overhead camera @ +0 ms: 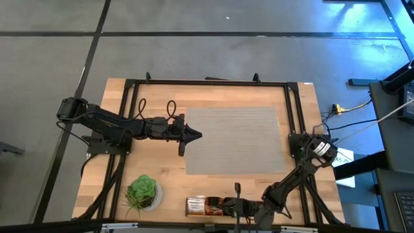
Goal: Pick & Place Tea
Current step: Put the orange tea bag into the middle section of the wooden organizer
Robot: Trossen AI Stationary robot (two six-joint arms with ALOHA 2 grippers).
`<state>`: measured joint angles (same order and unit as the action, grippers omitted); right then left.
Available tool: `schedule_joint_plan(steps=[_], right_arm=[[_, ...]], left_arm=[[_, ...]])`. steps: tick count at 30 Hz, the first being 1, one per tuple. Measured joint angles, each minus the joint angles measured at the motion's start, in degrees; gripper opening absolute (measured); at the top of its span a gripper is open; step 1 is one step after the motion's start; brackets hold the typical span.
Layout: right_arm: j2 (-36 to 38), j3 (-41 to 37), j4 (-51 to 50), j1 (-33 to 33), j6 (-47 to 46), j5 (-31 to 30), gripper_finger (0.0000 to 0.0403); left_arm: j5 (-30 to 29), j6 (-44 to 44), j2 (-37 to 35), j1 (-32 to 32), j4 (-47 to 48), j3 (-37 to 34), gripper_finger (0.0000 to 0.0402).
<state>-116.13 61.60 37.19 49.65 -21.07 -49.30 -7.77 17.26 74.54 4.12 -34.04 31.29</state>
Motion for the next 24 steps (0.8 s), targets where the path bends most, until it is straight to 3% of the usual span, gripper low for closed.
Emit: schedule_joint_plan(steps=[24], right_arm=[[-5.25, -0.04, -1.48, 0.09, -5.66, -0.19, 0.0004]], left_arm=[[0.16, -3.5, -0.02, -0.02, 0.0, 0.0, 0.0038]])
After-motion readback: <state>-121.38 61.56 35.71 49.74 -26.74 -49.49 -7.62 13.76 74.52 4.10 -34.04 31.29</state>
